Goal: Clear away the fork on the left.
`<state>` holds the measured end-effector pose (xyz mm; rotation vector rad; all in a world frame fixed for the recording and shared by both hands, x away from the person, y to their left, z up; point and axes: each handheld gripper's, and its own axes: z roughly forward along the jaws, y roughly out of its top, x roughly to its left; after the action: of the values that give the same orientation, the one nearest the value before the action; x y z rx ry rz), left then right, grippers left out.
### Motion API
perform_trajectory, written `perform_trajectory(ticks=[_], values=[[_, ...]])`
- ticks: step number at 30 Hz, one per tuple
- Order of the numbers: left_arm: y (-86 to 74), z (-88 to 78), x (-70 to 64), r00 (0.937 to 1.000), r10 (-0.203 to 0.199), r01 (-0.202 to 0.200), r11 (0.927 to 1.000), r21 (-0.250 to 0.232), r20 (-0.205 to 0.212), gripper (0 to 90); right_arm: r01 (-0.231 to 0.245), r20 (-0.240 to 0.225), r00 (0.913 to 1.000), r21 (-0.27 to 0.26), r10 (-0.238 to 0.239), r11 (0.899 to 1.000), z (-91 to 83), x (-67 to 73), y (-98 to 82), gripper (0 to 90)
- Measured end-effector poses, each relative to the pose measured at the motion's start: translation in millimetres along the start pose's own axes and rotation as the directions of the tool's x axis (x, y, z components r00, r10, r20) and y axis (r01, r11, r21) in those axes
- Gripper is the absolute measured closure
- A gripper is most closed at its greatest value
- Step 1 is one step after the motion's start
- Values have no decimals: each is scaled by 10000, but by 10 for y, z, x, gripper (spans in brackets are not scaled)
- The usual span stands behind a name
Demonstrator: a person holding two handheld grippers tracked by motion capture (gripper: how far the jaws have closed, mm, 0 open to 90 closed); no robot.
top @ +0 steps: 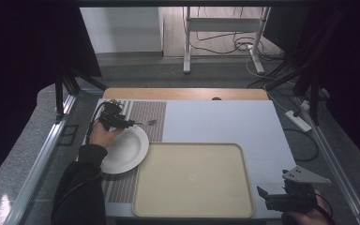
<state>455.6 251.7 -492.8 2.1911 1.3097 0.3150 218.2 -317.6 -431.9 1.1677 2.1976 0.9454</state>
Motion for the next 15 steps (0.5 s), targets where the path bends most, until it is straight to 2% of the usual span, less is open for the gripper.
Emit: perform_trajectory(ticks=[1,3,5,8,12,15], values=[[20,24,38,10000,-28,28,10000,78,-7,633,0,-1,10000,0,0,10000,0,0,0,0],[29,34,62,10000,-22,21,9999,162,51,810,-2,-4,10000,0,2,10000,0,-1,0,0],[58,85,131,9999,-122,122,9992,381,-25,883,-7,-10,10000,-3,7,10000,0,-1,0,0],[77,132,178,9997,-177,185,9981,594,-145,883,-8,-13,10000,1,8,10000,1,-2,1,0],[108,224,275,9969,-308,372,9953,894,-718,883,-8,-5,10000,14,8,10000,1,-4,1,0],[127,273,352,9951,-418,519,9922,1135,-895,883,-21,-43,10000,19,21,10000,1,-7,1,0]])
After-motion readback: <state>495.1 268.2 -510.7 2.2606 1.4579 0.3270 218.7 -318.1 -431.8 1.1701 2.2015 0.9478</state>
